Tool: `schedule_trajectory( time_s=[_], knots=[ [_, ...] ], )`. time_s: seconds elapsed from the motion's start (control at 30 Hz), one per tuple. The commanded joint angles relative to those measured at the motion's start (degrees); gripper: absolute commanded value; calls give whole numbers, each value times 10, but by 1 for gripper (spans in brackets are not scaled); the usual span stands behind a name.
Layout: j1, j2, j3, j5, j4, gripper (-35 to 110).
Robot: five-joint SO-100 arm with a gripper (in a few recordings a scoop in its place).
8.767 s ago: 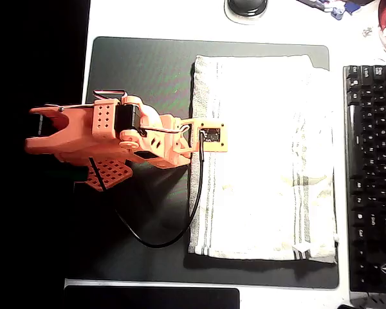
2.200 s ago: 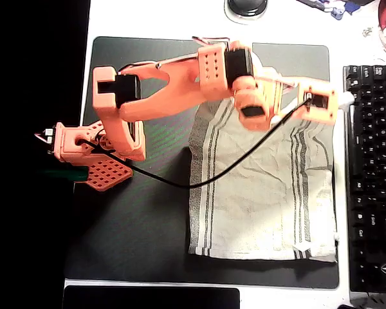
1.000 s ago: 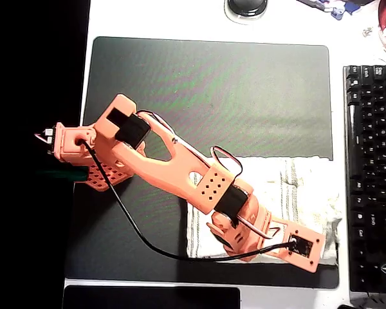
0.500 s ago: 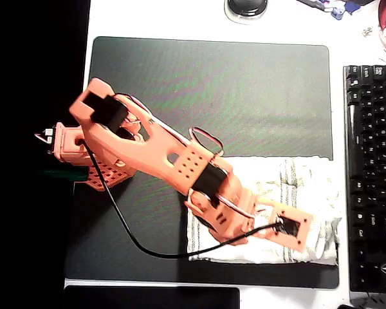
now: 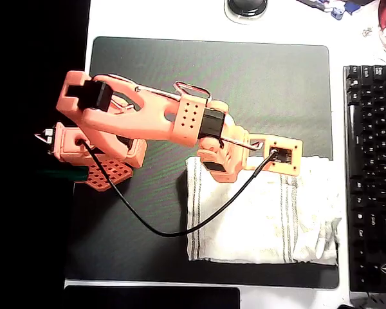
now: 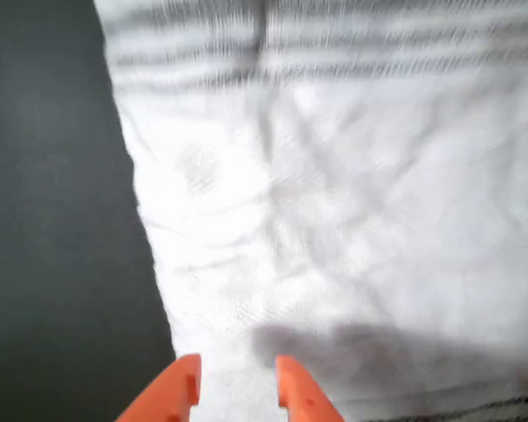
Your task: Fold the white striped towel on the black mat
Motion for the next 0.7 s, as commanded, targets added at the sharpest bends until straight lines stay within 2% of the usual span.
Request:
schedule_trajectory(
  time_s=[0.0, 0.3, 0.43, 0.67],
  knots=[
    [-14, -5, 16, 2, 14, 12],
    [-40, -68, 93, -4, -62, 8],
    [-43, -94, 60, -8, -34, 0],
    [-54, -90, 56, 16, -33, 0]
  ],
)
